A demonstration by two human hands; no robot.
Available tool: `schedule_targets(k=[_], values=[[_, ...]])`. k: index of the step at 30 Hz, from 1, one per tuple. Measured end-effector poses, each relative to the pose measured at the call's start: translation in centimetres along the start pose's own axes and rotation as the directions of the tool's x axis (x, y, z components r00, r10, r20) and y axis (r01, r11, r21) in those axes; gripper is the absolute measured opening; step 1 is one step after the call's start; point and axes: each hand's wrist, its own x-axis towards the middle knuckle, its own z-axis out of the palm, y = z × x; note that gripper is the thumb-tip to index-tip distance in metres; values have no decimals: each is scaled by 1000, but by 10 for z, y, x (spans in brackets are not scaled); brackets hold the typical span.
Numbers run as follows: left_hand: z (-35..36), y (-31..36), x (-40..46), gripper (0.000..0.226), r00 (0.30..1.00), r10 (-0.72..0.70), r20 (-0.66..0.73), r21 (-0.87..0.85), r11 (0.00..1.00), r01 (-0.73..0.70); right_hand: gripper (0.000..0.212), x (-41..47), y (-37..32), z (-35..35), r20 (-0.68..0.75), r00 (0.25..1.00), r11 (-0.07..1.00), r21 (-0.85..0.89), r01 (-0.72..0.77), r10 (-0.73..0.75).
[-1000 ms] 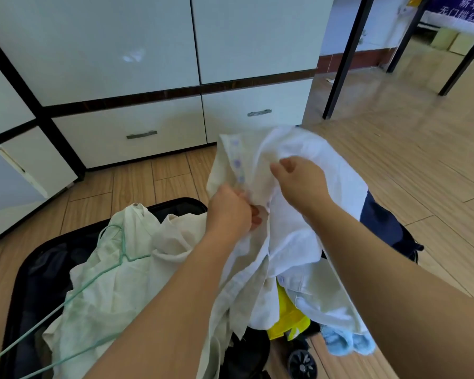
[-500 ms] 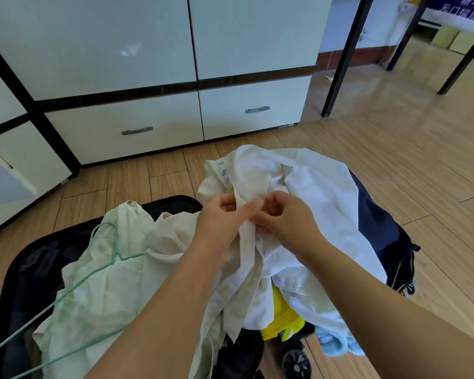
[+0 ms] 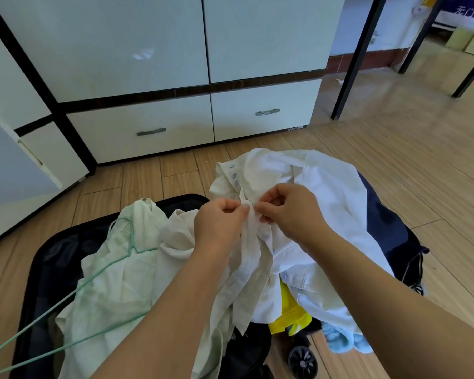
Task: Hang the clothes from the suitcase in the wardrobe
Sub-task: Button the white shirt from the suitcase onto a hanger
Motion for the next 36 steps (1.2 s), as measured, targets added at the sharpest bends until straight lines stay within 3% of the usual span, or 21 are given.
schedule_targets(k=[7,13,18,24,29,33,36], values=[[-1,19,-7,6,995,-26,101,-119,992,38,12,-7,-25,-12,52,999,994,107,2,-7],[0,21,-12,2,998,-18,58,-182,983,28,11,-11,-28,-13,19,999,981,188,-40,37],[-2,25,-13,6,999,23,25,-170,985,-18,15,-11,-28,-11,-27,1000,985,174,-6,11],[-8,32,-14,9,990,9,138,-210,978,20,9,-10,-21,-15,-18,1000,991,130,0,2],[-14,27,-11,9,988,37,152,-57,998,-29,10,-12,-17,-13,64,998,996,87,0,-5],[-11,22,-11,8,972,229,55,252,939,-235,7,-12,-17,-8,34,999,998,61,-4,1],[-8,23,-15,5,934,354,41,368,864,-343,5,-12,-19,-5,16,1000,997,75,-7,6]])
